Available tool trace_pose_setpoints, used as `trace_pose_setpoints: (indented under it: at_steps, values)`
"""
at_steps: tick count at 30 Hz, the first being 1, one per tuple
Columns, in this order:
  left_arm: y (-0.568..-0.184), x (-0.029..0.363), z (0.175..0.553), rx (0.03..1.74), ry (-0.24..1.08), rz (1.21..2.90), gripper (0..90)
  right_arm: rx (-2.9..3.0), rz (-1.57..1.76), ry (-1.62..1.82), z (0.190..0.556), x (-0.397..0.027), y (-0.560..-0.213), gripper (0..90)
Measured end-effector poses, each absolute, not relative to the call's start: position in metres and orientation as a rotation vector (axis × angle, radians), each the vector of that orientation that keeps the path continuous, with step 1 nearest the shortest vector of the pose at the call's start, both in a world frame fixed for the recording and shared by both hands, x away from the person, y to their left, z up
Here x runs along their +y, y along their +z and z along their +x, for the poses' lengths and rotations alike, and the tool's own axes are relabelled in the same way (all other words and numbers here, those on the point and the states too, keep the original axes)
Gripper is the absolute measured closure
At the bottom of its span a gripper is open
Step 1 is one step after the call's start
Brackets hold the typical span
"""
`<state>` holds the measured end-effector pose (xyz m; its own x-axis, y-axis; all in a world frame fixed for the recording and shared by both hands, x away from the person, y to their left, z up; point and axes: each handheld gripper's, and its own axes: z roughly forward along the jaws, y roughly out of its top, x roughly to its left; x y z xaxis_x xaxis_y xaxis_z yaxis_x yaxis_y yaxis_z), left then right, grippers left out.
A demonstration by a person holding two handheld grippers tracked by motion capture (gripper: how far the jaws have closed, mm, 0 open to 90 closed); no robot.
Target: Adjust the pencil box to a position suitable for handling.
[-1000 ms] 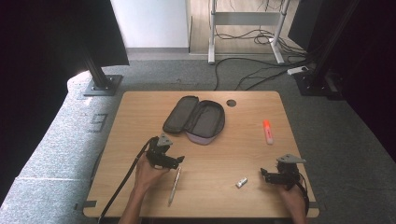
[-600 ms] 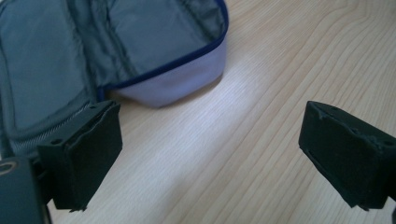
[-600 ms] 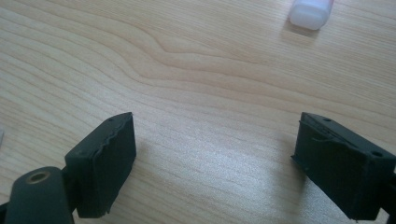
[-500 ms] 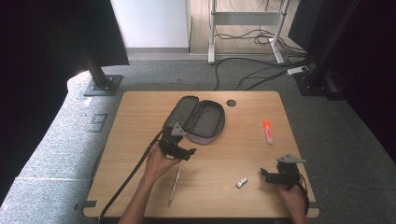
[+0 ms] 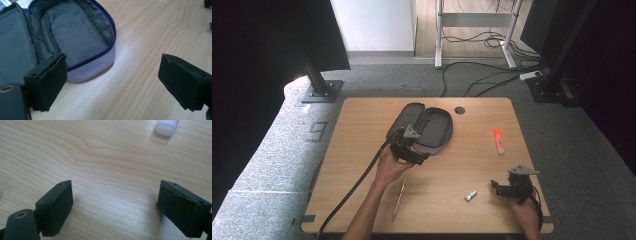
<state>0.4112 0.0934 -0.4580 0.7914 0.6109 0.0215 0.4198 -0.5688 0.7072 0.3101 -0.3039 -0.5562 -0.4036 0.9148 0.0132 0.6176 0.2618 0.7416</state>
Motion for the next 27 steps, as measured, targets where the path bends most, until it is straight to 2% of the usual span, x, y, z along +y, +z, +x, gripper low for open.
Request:
trace_pose_setpoints:
  at_steps: [10,27]
  values:
    - [-0.459,0.084,0.428,0.764,0.296,2.233,11.8,2.126,1.38,0.954,0.31,-0.304,-0.556,12.6]
    - [-0.47,0.054,0.454,0.733,0.261,2.289,16.1,2.132,1.374,0.957,0.31,-0.303,-0.556,12.6]
